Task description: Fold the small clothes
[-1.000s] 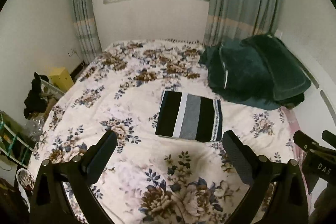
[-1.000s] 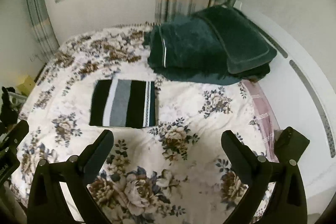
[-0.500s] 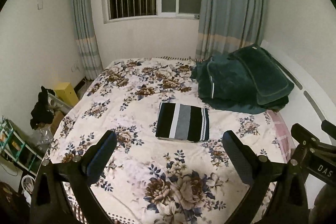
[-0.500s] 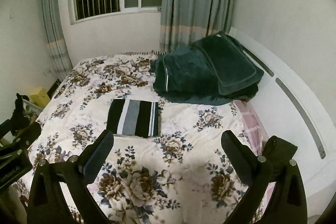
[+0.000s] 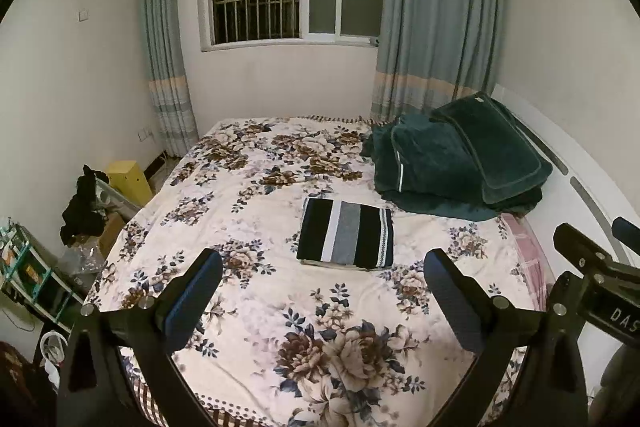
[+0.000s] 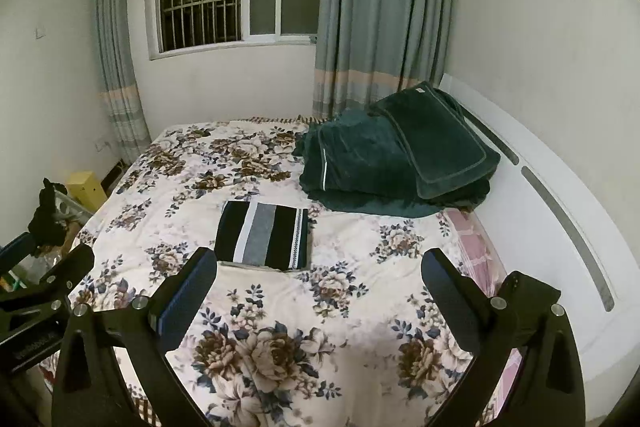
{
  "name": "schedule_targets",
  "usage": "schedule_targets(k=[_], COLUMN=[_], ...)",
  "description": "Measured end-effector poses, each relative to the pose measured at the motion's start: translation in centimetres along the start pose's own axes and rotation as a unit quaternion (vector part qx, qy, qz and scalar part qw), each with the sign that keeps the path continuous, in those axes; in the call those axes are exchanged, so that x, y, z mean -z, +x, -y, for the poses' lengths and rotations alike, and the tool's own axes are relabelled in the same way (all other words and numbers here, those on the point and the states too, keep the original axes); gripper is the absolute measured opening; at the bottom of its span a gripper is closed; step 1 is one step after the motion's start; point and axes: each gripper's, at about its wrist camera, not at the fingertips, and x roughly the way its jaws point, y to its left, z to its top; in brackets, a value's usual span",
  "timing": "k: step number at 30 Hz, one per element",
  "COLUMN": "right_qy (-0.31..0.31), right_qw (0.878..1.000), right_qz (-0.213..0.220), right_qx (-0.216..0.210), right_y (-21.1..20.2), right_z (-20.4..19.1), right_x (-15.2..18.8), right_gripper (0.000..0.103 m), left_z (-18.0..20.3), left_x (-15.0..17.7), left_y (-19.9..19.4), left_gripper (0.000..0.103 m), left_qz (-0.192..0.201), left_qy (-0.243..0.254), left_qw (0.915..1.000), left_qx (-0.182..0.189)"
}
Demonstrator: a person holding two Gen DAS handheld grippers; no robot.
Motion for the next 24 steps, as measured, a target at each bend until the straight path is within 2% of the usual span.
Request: schedule_targets(k=[9, 24], right_qy=[0.000, 0.000], right_qw=[1.000, 1.000], right_qz=[0.003, 0.006], right_qx=[-0.019, -0.019], right_y=[0.7, 0.6], right_z=[0.3, 0.5], right_x=[-1.0, -1.1], right_gripper=[0.103, 0.103], left_z=[0.0, 0.7], left_x=[-0.3, -0.5], left_y=[-1.0, -1.9], left_gripper=[0.103, 0.103], left_qz=[0.009, 0.022], left_qy=[-0.003, -0.005], left_qw=[0.9999, 0.9997], left_qx=[-0.011, -0.004])
